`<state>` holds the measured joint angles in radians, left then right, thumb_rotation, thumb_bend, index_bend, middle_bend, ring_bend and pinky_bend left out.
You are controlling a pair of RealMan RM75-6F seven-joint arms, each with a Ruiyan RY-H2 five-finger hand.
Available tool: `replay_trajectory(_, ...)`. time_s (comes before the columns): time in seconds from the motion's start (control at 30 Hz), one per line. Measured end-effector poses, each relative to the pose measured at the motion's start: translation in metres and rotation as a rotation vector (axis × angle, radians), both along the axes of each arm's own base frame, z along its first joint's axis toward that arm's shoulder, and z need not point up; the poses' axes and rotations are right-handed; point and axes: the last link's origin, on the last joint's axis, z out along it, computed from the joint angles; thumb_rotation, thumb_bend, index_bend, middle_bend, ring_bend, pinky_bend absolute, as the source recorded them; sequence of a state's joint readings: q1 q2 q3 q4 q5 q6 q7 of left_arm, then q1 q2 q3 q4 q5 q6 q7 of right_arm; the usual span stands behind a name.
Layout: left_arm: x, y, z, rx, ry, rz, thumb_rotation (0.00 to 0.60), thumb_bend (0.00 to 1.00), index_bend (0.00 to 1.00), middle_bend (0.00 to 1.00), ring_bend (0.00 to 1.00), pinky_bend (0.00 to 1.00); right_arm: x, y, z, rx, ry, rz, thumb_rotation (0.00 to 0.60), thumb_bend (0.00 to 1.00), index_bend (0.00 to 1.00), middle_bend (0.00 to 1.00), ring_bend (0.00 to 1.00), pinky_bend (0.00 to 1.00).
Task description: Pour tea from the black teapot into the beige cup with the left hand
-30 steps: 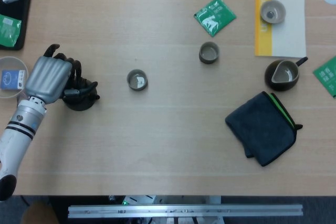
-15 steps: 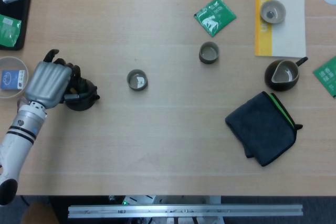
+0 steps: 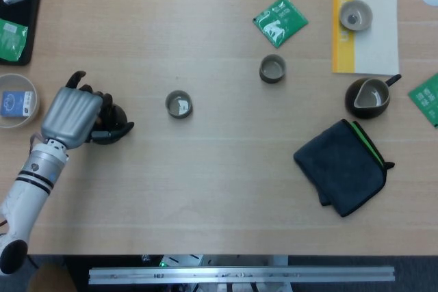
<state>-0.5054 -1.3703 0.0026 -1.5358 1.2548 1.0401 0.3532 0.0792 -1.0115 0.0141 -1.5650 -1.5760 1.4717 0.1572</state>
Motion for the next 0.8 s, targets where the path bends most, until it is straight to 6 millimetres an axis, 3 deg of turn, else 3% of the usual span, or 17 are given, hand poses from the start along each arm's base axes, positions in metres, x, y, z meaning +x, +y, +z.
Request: replay_trajectory(0.8, 0.007, -0.003, -0.013, -0.042, 0.025, -0.035, 0.000, 0.15, 0.55, 0.59, 0.44, 0.11, -0.005, 0.001, 0.000, -0.004, -0.006, -0.015, 0.600, 0.01, 0.24, 0.31, 0.25, 0.18)
